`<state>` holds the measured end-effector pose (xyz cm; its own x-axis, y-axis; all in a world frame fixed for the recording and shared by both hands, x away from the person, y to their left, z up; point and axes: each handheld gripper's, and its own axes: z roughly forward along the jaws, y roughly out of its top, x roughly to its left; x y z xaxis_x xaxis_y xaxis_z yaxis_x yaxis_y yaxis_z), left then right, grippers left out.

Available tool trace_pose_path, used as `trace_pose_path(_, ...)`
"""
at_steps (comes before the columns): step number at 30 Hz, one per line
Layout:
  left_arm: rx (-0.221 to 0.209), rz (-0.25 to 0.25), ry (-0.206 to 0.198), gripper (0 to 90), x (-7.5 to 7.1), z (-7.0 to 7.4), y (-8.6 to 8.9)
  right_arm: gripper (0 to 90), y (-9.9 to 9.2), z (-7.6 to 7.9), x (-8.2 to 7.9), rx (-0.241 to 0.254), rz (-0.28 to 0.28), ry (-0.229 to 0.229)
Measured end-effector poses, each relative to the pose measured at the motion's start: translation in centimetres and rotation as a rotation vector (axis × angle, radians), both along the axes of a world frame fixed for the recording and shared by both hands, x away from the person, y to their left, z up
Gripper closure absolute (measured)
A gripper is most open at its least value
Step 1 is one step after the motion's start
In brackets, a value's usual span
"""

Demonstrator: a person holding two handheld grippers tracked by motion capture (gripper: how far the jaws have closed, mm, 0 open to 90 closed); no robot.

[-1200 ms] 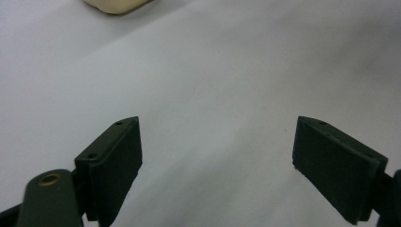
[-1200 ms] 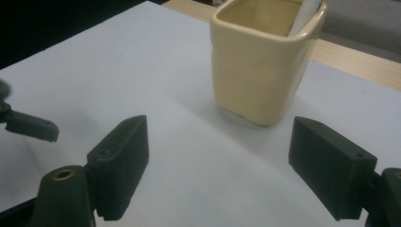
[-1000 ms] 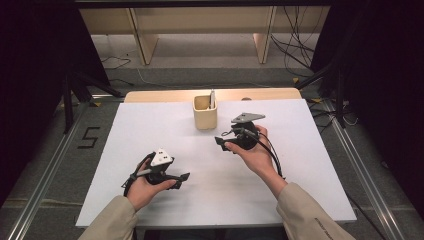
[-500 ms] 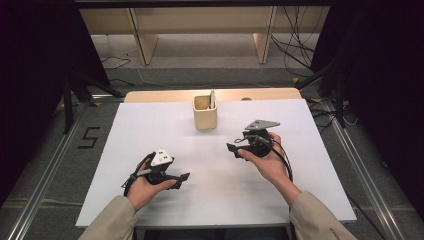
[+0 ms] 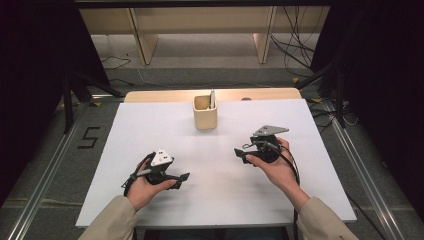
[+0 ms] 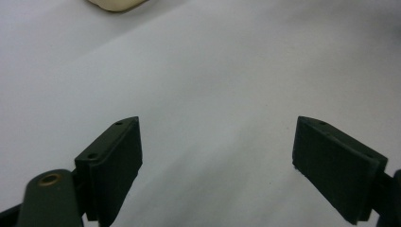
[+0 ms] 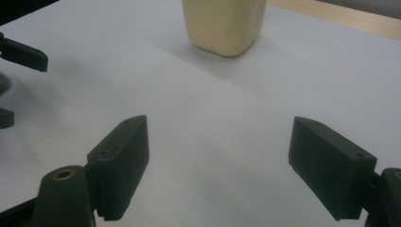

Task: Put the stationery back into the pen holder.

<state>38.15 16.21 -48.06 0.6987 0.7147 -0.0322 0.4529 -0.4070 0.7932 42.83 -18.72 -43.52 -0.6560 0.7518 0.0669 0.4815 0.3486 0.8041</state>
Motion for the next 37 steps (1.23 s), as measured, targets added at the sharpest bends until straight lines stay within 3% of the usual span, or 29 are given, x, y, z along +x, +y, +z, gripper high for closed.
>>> trace_pose_path(13, -0.002, 0.005, -0.001, 16.4, 0.0, 0.0, 0.1, 21.4, -2.1, -0.8, -1.6, -0.002, 0.028, 0.005)
trace_pose_path(27, 0.011, -0.004, -0.001, 16.4, -0.5, 0.0, 0.4, 21.3, -4.9, -2.7, -4.9, 0.031, 0.059, 0.002)
trace_pose_path(31, 0.01, -0.001, 0.0, 16.4, -0.7, -0.2, 0.6, 20.9, -4.8, -3.1, -5.1, 0.026, 0.085, 0.001)
trace_pose_path(37, 0.007, -0.006, 0.008, 16.4, -0.8, -0.4, 0.4, 20.3, -5.1, -3.3, -5.0, 0.037, 0.078, 0.001)
